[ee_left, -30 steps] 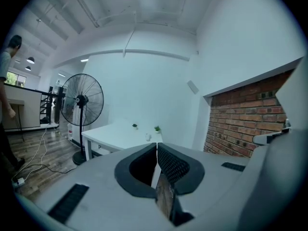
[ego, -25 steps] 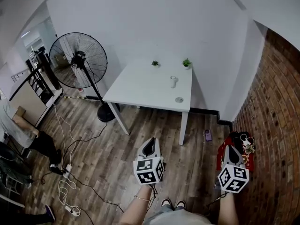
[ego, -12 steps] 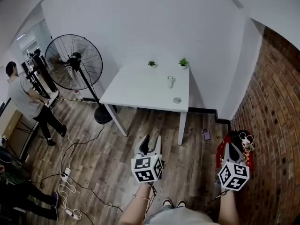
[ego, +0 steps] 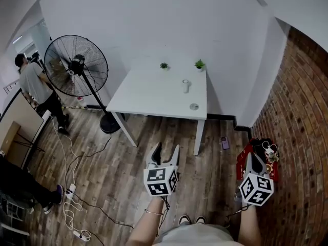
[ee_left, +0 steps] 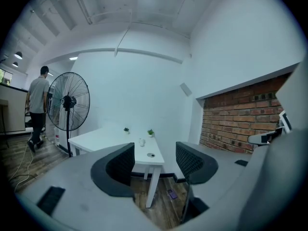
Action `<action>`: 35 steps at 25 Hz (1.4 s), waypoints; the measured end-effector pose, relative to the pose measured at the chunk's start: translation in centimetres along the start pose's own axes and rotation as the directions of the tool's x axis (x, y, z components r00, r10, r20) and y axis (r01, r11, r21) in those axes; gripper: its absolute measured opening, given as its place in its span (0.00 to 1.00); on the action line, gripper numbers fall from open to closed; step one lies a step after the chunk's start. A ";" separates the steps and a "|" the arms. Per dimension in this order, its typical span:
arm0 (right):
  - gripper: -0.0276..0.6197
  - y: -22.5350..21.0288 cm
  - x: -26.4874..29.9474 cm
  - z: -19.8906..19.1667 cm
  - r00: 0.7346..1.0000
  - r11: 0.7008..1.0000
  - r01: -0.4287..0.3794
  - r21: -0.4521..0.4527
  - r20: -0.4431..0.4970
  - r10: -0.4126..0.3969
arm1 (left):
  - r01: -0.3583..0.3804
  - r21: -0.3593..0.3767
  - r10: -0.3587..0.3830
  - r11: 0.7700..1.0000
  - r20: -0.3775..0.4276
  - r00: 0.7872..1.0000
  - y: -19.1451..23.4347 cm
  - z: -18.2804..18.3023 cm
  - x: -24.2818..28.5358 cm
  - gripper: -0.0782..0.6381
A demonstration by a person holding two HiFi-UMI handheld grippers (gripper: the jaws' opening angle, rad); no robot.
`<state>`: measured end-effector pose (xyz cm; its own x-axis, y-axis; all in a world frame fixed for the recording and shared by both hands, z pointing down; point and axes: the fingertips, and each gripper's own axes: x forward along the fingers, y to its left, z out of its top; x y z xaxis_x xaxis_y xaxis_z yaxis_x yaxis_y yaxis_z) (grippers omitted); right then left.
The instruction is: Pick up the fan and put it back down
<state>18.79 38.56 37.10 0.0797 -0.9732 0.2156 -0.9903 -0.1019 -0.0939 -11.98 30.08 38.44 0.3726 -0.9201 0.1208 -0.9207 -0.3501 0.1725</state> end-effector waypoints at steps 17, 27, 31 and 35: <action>0.04 -0.6 4.5 -2.2 0.994 0.998 0.063 0.001 -0.089 -0.063 | -0.034 -0.026 0.032 0.999 -0.065 0.997 4.4 -2.6 4.5 0.45; 0.04 -2.3 13.3 1.0 0.997 1.000 0.030 -0.005 -0.068 -0.030 | -0.077 -0.038 0.076 0.996 -0.035 0.997 5.3 -0.7 12.3 0.45; 0.04 -3.8 17.2 2.4 0.998 1.000 0.023 0.004 -0.062 -0.023 | -0.098 -0.032 0.097 0.995 -0.027 0.995 5.4 0.6 16.2 0.45; 0.04 -6.0 20.8 3.3 0.998 0.999 0.035 0.022 -0.059 -0.034 | -0.103 -0.024 0.102 0.994 -0.028 0.994 5.0 1.3 20.2 0.45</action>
<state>26.74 18.24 38.93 0.1063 -0.9553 0.2759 -0.9842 -0.1405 -0.1073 -9.24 9.49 40.46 0.2798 -0.9458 0.1647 -0.9509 -0.2494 0.1830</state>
